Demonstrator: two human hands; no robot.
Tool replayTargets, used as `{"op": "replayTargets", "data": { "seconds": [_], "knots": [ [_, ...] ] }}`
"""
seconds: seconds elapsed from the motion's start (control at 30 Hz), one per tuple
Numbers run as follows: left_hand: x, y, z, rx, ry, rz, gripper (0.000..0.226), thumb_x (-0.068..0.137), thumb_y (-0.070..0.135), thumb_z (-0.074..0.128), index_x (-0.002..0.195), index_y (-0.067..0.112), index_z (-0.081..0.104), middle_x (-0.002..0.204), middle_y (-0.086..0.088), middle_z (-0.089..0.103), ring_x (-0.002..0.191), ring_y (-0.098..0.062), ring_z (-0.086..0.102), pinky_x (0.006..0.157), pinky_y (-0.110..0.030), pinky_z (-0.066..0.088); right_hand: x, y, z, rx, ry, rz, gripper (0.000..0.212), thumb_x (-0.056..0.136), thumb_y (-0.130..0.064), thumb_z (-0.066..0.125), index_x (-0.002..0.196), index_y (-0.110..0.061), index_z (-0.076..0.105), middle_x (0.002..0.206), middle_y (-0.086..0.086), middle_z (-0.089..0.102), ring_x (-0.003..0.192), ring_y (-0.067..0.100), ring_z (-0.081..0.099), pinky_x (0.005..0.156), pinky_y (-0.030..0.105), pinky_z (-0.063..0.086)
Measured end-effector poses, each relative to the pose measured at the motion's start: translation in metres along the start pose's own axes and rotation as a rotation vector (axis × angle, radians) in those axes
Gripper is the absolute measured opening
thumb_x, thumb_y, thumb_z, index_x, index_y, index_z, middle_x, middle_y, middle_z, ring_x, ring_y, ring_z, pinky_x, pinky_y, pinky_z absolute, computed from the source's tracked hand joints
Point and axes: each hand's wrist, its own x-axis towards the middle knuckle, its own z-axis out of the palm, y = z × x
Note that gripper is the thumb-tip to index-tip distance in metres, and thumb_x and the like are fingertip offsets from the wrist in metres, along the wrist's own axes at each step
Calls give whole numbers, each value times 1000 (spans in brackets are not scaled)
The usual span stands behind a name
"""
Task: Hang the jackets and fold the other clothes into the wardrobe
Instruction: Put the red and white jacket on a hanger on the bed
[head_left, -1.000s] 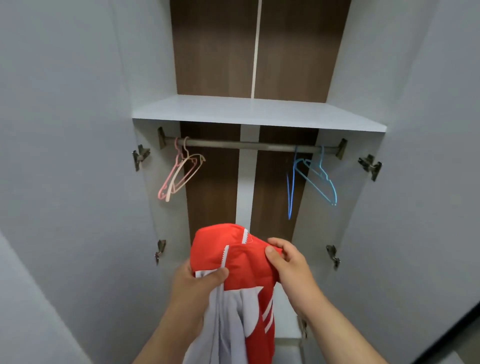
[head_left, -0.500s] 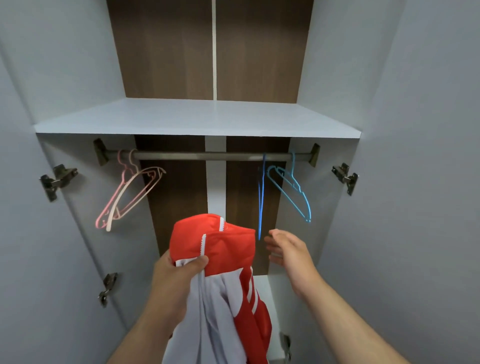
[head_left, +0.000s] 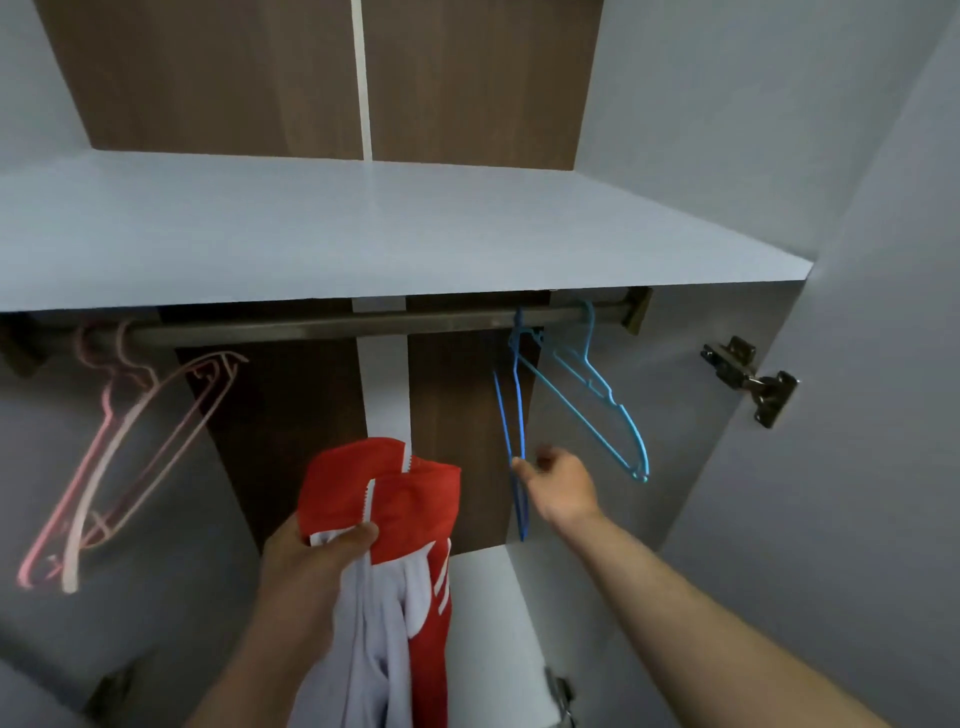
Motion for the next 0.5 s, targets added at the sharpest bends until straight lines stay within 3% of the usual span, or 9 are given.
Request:
{"op": "replayTargets", "data": {
  "seconds": [0.13, 0.27, 0.5],
  "knots": [
    [38, 4, 0, 11, -42, -16, 59, 49, 28, 87, 104, 35, 68, 104, 2, 75, 101, -30, 69, 95, -58, 49, 24, -5, 21, -60, 56, 2, 45, 86, -44, 71, 121, -17, 65, 115, 3, 72, 110, 24, 65, 76, 20, 37],
    [60, 10, 2, 25, -61, -19, 44, 51, 25, 84, 89, 40, 67, 88, 10, 74, 94, -22, 67, 93, -50, 50, 38, -5, 33, -149, 77, -9, 19, 91, -38, 66, 98, -21, 63, 90, 3, 69, 94, 28, 68, 67, 23, 39],
    [73, 22, 12, 57, -99, -2, 39, 67, 14, 82, 97, 32, 65, 102, 2, 72, 97, -29, 67, 93, -54, 51, 42, -3, 33, -200, 149, -82, 20, 100, -24, 50, 95, -10, 63, 90, 14, 70, 87, 36, 65, 64, 28, 38]
  ]
}}
